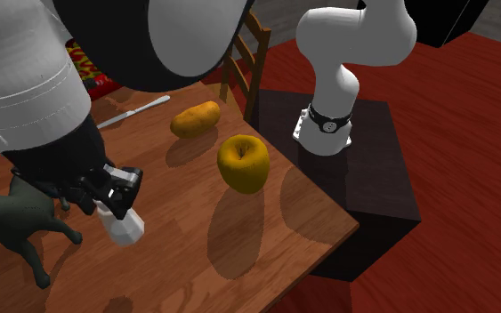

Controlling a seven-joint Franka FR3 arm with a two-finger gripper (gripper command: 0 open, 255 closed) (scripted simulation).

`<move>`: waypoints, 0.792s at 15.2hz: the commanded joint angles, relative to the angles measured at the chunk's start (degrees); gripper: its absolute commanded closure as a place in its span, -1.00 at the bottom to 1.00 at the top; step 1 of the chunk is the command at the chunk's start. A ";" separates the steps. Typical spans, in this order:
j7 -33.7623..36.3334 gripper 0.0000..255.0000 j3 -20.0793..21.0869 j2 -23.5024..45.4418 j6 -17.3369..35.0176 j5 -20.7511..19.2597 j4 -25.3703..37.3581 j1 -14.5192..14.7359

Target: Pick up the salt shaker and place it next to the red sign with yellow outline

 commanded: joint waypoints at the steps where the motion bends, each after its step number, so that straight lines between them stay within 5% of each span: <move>1: 0.25 1.00 0.00 -0.63 -1.63 -0.36 1.06 0.14; 12: 0.44 1.00 -0.03 -2.37 -9.79 -1.24 7.71 0.35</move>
